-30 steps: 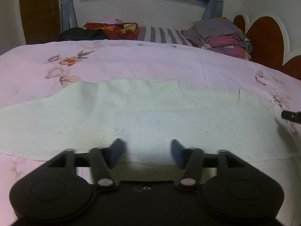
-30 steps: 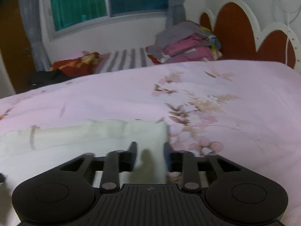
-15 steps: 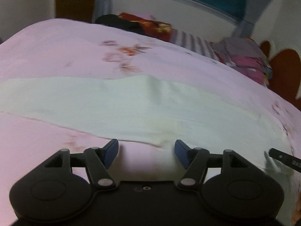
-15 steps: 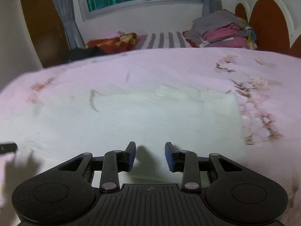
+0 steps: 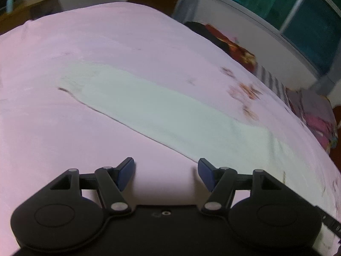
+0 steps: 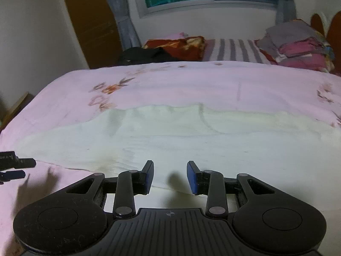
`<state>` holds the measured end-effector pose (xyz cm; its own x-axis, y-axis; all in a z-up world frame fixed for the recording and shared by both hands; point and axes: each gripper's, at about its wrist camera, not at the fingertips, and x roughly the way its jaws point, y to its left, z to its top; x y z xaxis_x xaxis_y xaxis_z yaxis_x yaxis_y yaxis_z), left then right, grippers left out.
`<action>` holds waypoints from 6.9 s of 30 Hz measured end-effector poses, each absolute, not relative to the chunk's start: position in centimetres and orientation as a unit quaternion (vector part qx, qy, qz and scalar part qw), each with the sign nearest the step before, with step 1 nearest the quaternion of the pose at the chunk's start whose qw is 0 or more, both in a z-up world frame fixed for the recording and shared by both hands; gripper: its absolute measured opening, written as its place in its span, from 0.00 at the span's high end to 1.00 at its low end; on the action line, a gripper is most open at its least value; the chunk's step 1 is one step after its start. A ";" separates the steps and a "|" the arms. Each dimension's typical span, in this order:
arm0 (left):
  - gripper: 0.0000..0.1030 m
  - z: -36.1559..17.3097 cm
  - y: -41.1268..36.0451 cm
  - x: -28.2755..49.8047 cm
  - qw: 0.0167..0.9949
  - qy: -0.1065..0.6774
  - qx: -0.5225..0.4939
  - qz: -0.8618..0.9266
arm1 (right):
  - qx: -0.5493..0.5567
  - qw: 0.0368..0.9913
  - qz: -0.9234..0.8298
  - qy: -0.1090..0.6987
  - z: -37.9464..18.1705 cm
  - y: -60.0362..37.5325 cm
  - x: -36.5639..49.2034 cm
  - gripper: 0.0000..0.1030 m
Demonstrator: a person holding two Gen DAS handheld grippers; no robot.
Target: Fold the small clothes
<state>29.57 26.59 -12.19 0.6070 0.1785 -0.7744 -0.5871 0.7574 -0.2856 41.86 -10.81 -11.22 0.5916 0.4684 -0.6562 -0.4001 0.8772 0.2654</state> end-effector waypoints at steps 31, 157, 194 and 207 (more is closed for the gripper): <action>0.58 -14.6 34.9 30.9 0.856 0.314 -0.332 0.243 | -0.027 0.897 0.197 0.396 -14.8 -3.3 43.8 0.67; 0.91 -15.8 4.9 36.2 0.937 0.340 0.063 0.057 | 0.110 0.921 0.086 0.362 -11.5 -29.6 42.7 0.87; 0.80 -13.2 4.8 34.5 0.937 0.349 0.021 0.027 | 0.150 0.895 0.066 0.416 -14.0 -30.2 40.9 0.71; 0.80 -13.3 4.6 34.9 0.938 0.346 0.014 0.026 | 0.008 0.932 -0.028 0.362 -10.8 -30.7 39.6 0.91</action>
<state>34.87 4.65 -13.32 0.7597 0.0583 -0.6476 -0.0386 0.9983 0.0447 39.63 -30.67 -10.85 0.7364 -0.0467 -0.6749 0.0582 0.9983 -0.0056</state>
